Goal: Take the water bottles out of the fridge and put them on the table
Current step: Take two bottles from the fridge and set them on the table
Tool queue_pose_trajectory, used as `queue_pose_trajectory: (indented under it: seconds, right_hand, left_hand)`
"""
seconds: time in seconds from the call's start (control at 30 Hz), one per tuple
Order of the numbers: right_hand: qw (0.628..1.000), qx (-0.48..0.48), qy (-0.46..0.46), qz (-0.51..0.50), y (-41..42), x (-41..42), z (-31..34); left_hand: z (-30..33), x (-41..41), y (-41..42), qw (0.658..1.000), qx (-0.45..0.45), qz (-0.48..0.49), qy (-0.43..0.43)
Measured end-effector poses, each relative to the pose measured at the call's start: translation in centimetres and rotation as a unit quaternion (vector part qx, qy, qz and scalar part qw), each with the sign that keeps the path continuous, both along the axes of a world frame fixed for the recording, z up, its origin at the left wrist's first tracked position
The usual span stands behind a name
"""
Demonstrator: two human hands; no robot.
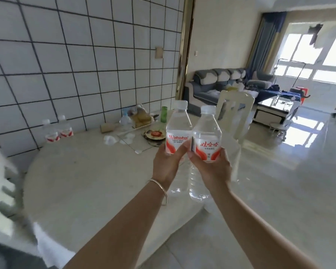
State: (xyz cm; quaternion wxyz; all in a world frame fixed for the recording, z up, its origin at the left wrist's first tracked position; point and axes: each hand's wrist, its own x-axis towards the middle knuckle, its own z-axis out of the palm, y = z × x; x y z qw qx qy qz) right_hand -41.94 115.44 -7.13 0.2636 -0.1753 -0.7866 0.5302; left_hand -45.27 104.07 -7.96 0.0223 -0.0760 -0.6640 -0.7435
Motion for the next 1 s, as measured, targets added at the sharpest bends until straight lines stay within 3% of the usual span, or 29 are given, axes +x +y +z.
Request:
queue_pose_trajectory:
  seconds: [0.4, 0.8, 1.0]
  right_hand:
    - [0.972, -0.008, -0.037, 0.232, -0.9, -21.5, -0.5]
    - [0.911, -0.059, -0.114, 0.391, -15.0, -37.2, -6.2]
    - [0.89, -0.058, -0.146, 0.428, -22.6, -46.2, -9.9]
  left_hand:
    - [-0.7, -17.3, -2.3, 0.989, -0.026, 0.145, -0.032]
    - [-7.1, -30.5, -16.3, 0.953, 0.008, 0.299, -0.046]
    - [-11.2, -38.3, -24.5, 0.936, -0.035, 0.34, -0.087]
